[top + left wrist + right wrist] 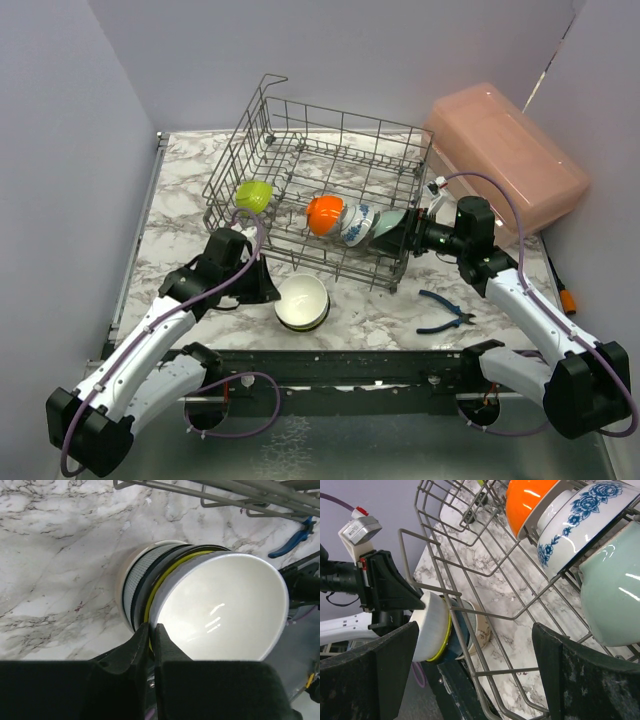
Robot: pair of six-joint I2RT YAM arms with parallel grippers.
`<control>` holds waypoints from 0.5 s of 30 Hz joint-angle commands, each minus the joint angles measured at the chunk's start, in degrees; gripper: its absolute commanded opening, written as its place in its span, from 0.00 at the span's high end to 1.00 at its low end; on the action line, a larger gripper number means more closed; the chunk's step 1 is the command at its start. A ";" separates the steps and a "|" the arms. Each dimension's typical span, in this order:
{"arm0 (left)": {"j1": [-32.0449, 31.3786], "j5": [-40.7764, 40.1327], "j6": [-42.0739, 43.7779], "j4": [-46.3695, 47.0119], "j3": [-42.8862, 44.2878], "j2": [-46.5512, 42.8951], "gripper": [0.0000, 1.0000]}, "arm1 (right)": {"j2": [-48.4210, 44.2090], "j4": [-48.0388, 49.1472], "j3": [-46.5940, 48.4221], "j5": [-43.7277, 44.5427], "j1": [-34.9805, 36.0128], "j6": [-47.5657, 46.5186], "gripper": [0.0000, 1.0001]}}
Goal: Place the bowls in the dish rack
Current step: Pick up the bowl from the center of the board.
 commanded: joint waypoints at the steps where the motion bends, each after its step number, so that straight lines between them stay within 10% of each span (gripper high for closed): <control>1: -0.31 2.18 -0.37 2.63 2.80 -1.69 0.94 | -0.08 -0.08 -0.76 -1.13 -0.30 -0.08 0.00; 15: -0.31 2.82 1.93 3.18 8.05 -4.55 1.00 | -2.08 -2.00 -0.28 -1.34 -0.27 -0.41 0.00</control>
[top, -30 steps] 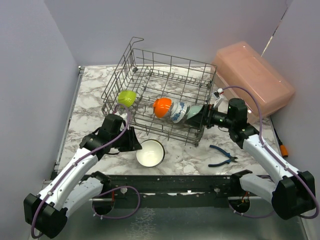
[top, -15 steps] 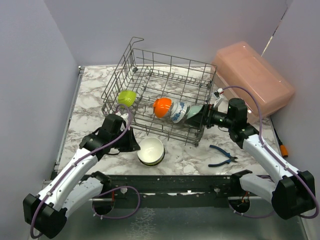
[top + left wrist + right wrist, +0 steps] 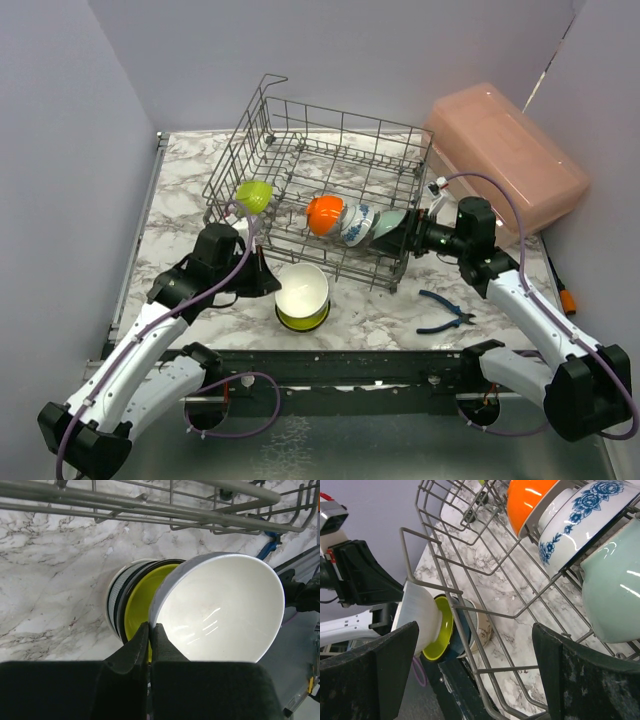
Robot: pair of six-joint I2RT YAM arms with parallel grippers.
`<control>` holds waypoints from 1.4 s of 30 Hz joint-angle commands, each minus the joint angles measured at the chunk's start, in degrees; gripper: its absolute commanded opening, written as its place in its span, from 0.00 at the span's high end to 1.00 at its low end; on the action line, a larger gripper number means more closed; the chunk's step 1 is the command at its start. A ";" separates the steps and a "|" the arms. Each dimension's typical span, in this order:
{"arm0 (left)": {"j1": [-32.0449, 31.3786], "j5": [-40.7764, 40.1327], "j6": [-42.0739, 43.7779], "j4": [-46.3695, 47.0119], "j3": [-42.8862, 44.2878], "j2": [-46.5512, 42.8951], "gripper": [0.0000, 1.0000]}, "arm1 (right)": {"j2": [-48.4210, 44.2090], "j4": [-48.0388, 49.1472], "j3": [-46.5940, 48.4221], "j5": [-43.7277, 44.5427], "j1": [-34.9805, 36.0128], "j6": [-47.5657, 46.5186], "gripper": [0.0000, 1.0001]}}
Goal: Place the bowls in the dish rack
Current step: Pick up the bowl from the center of the board, then place the bowl at the center of the board.
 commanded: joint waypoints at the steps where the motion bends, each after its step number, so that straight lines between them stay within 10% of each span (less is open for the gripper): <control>1: -0.29 2.85 1.68 2.82 4.87 -1.54 1.00 | -1.59 -1.44 -0.15 -1.52 -0.27 -0.42 0.00; 33: -0.31 0.53 20.24 22.28 41.30 31.95 0.99 | -8.57 1.78 4.65 -6.08 -0.29 1.49 0.00; 42: -0.33 0.28 18.14 31.71 34.39 37.07 1.00 | -3.19 4.43 8.22 -6.21 -0.30 2.81 0.00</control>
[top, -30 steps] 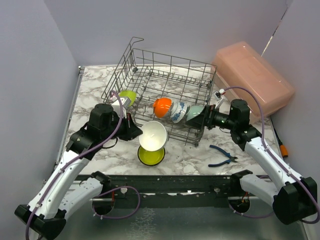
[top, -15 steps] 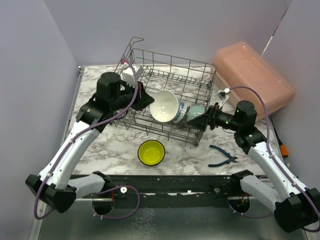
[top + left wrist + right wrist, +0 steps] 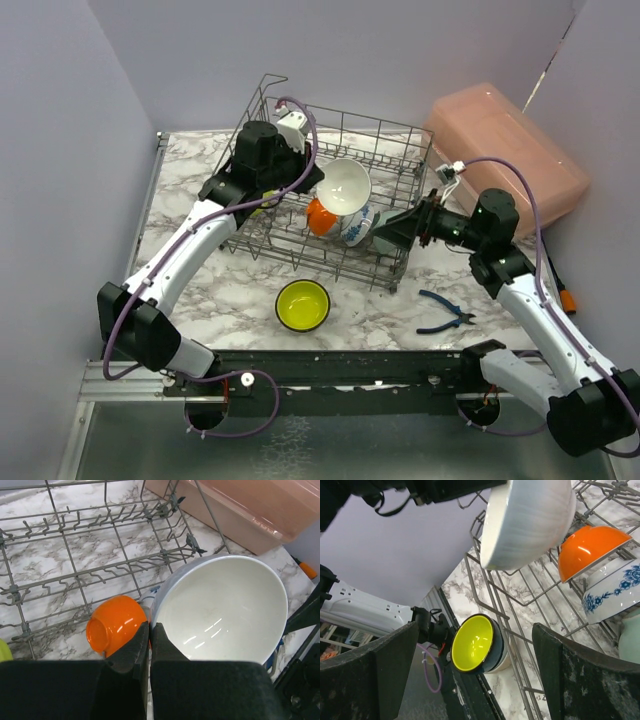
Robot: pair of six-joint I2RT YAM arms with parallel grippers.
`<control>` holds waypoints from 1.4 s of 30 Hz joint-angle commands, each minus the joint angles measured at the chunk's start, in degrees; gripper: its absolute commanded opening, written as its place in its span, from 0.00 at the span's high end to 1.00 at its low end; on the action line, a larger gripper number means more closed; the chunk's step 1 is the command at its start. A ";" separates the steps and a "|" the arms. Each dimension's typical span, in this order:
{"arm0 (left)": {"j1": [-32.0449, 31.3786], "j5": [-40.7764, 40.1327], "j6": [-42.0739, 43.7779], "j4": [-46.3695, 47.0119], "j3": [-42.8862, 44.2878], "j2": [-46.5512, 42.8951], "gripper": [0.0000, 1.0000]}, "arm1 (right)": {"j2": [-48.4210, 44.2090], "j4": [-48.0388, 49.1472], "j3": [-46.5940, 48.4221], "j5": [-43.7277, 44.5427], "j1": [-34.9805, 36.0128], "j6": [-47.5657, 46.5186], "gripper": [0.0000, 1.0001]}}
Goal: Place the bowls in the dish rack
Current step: Place the bowl at the center of the board.
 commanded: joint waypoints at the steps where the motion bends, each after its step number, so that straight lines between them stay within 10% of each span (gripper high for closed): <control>1: -0.32 1.08 -1.19 12.53 -6.48 -1.17 1.00 | 3.34 2.06 2.78 -1.81 -0.30 0.68 0.00; 33: 0.83 17.26 -6.18 34.93 -24.23 -7.85 1.00 | 17.79 0.73 9.03 -8.19 -0.02 0.15 0.00; 42: 0.99 9.59 -3.66 32.18 -24.92 -10.21 1.00 | 19.84 -5.22 13.09 -3.67 1.55 -5.97 0.00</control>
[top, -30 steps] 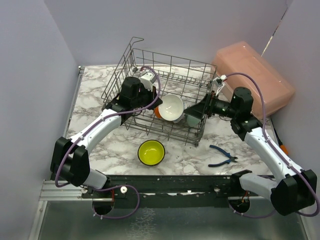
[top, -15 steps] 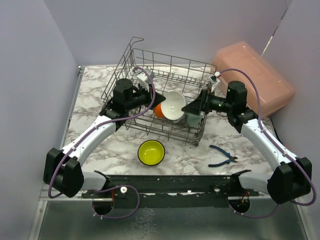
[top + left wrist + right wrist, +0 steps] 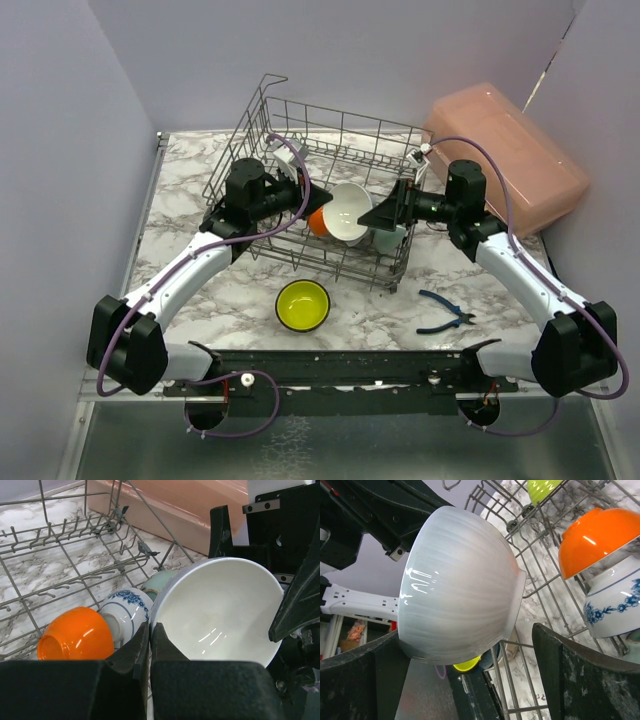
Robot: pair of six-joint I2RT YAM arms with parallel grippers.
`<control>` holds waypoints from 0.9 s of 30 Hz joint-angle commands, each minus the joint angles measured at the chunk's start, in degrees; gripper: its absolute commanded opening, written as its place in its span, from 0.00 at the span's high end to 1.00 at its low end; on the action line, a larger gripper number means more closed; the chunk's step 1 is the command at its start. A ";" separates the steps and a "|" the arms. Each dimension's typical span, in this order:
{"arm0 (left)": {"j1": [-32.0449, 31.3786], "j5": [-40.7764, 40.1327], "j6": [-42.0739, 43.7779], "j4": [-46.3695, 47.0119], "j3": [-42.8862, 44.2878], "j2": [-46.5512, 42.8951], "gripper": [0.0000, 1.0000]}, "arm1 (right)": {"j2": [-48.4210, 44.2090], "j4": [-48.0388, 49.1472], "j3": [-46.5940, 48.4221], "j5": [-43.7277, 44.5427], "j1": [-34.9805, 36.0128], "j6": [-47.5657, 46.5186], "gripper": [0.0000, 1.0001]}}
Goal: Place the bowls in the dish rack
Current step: Place the bowl at the center of the board.
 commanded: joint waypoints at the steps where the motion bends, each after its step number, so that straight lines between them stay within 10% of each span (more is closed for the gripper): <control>1: 0.35 -5.44 1.02 1.19 -0.23 -2.96 1.00 | 1.26 -6.29 4.20 3.44 0.37 -5.82 0.00; 12: 1.24 -23.96 2.74 -3.28 -1.72 -7.99 1.00 | -1.64 -16.61 8.91 21.73 0.37 -14.45 0.00; 27: 1.38 -13.71 6.73 -6.81 0.48 -12.32 1.00 | -5.42 -22.98 6.89 31.30 0.28 -16.09 0.00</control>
